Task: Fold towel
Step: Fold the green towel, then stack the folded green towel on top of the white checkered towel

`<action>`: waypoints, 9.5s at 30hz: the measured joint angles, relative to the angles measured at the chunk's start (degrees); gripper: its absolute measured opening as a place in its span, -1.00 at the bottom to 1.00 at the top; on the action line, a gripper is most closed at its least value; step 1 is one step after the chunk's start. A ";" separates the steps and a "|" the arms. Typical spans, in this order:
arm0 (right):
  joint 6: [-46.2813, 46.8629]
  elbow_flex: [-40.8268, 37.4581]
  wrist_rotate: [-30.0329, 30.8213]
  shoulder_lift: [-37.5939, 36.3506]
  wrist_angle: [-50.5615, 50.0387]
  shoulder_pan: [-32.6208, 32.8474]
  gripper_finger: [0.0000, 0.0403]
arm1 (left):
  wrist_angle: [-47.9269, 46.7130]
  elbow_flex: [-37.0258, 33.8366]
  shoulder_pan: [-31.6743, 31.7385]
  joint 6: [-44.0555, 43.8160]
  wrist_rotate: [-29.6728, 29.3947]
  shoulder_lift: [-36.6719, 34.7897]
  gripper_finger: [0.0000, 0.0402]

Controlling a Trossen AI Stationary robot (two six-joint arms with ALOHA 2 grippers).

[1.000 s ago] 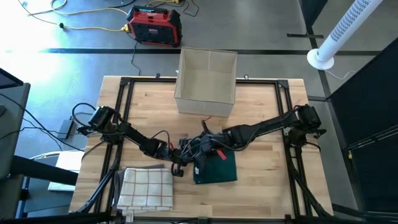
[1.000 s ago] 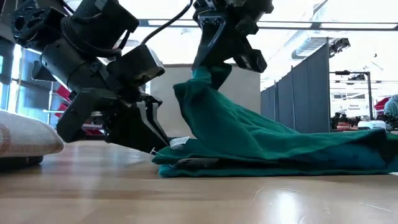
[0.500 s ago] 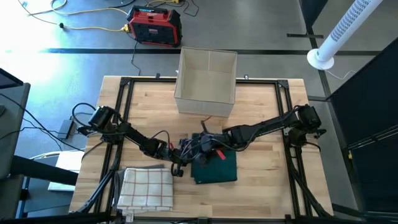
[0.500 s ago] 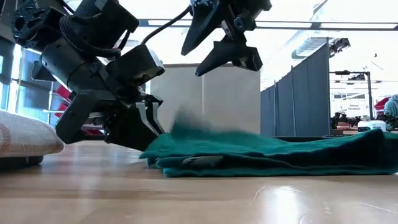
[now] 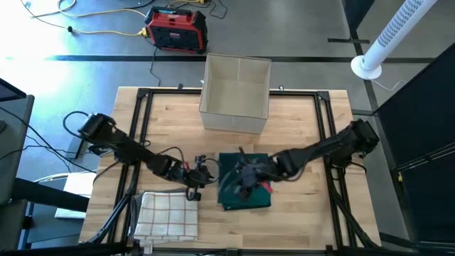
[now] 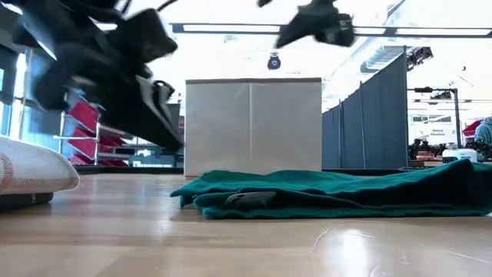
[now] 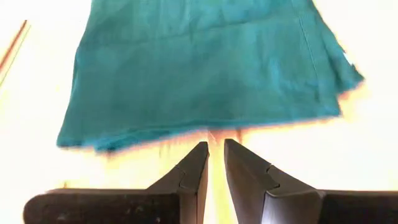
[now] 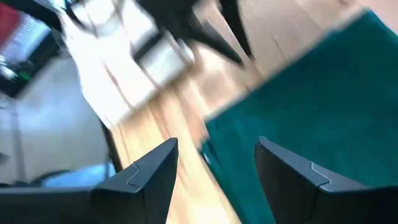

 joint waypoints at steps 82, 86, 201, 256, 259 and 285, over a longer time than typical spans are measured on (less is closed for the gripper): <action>25.32 -28.00 20.37 2.36 0.31 10.98 -1.00 | 2.56 1.11 -6.19 -18.15 7.09 13.65 -0.77; 21.84 -28.00 24.15 2.19 0.25 8.89 -1.00 | 6.76 1.00 -10.44 -18.70 8.63 13.81 -0.77; 10.50 -16.70 43.57 -1.09 8.07 31.31 -1.00 | -56.49 54.70 -37.09 -45.41 -8.99 0.80 -0.99; -18.36 -16.70 27.28 -1.07 34.03 15.91 -1.00 | -85.53 33.05 -28.16 -67.38 -9.22 4.92 0.11; -20.89 -16.70 26.00 -0.77 38.57 14.18 -1.00 | -81.52 34.35 -30.49 -67.81 -6.55 4.88 0.13; -24.81 13.99 0.13 31.59 48.99 -3.48 -0.12 | -61.17 33.85 -52.39 -90.12 -0.71 21.89 -0.96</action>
